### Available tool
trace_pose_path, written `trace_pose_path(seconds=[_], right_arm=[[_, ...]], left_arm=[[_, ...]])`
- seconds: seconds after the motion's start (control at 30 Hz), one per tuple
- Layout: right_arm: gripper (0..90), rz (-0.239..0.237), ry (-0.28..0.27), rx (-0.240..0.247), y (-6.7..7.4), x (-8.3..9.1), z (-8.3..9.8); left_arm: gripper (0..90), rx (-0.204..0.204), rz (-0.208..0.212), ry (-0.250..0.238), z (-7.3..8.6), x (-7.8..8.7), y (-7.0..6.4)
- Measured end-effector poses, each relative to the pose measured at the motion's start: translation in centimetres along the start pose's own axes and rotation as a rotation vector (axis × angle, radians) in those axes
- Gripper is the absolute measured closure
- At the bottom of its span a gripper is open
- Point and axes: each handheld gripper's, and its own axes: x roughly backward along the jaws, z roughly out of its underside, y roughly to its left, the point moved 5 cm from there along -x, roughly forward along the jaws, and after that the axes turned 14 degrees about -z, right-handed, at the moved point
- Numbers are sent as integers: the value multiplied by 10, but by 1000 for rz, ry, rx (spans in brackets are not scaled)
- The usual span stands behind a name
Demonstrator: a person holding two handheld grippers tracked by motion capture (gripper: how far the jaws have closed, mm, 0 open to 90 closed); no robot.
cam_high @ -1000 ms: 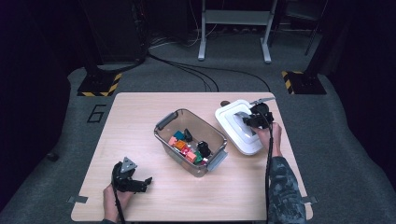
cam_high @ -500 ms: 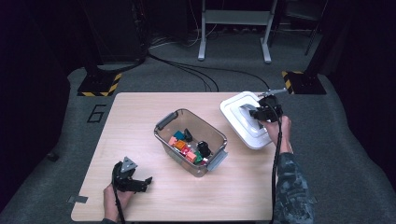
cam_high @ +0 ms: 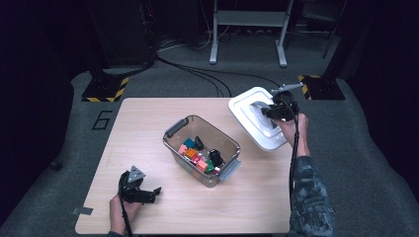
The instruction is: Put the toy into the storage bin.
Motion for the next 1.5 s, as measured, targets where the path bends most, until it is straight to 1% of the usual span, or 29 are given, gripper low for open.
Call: trace_pose_path(seconds=[0.13,0.17,0.2,0.33,0.4,0.43,0.5,0.57,0.7,0.73,0.77,0.8,0.83,0.87,0.93,0.97,1.07,1.1,1.13,1.17,1.2,1.23,1.3,1.33,1.4,1.47,1.5], right_arm=[[672,-15,1,24,9,1,-8],[672,-18,1,18,12,1,-9],[672,-21,-2,27,13,1,-11],[672,-40,-8,32,24,0,-18],[672,-47,-9,50,28,-1,-20],[672,-53,-6,39,31,-1,-21],[672,-62,-7,56,35,-2,-23],[672,-70,-1,53,40,-4,-24],[672,-105,-9,62,53,-10,-29],[672,-112,-12,75,54,-11,-30],[672,-123,-8,76,59,-12,-31],[672,-131,-9,78,61,-14,-32],[672,-142,-12,85,65,-16,-33],[672,-147,-4,75,69,-16,-33],[672,-163,-2,82,76,-19,-35],[672,-169,-3,90,79,-20,-36],[672,-185,-4,91,89,-22,-38],[672,-192,-2,95,92,-23,-39],[672,-194,-1,89,95,-24,-39],[672,-198,2,97,98,-25,-39],[672,-201,4,96,100,-26,-40],[672,-204,8,98,103,-27,-40],[672,-209,9,110,106,-29,-41],[672,-212,14,105,108,-30,-40],[672,-221,10,102,112,-31,-41],[672,-226,8,109,115,-33,-41],[672,-232,7,108,117,-34,-41]], left_arm=[[3,-3,0,1,0,0,0],[3,-3,0,0,0,0,0],[3,-2,2,2,0,0,0],[3,0,2,3,0,0,0],[3,-3,0,0,0,0,0],[3,-3,0,0,0,0,0],[3,2,1,3,0,0,0],[3,0,2,3,0,0,0],[3,0,3,5,0,0,0],[3,-3,0,0,0,0,0],[3,-3,0,0,0,0,0],[3,15,2,4,0,0,-1],[3,-1,2,2,0,0,0],[3,0,3,3,0,0,0],[3,-1,3,3,0,0,0],[3,8,3,4,0,0,-1],[3,10,3,4,0,0,-1],[3,-3,3,2,0,0,0],[3,10,4,4,0,0,-1],[3,10,4,4,0,0,-1],[3,14,4,4,0,0,-1],[3,8,7,5,0,0,-1],[3,7,8,7,0,0,-1],[3,13,6,5,0,0,-1],[3,11,5,6,0,0,-1],[3,11,10,9,0,1,-1],[3,18,10,11,1,1,-2]])
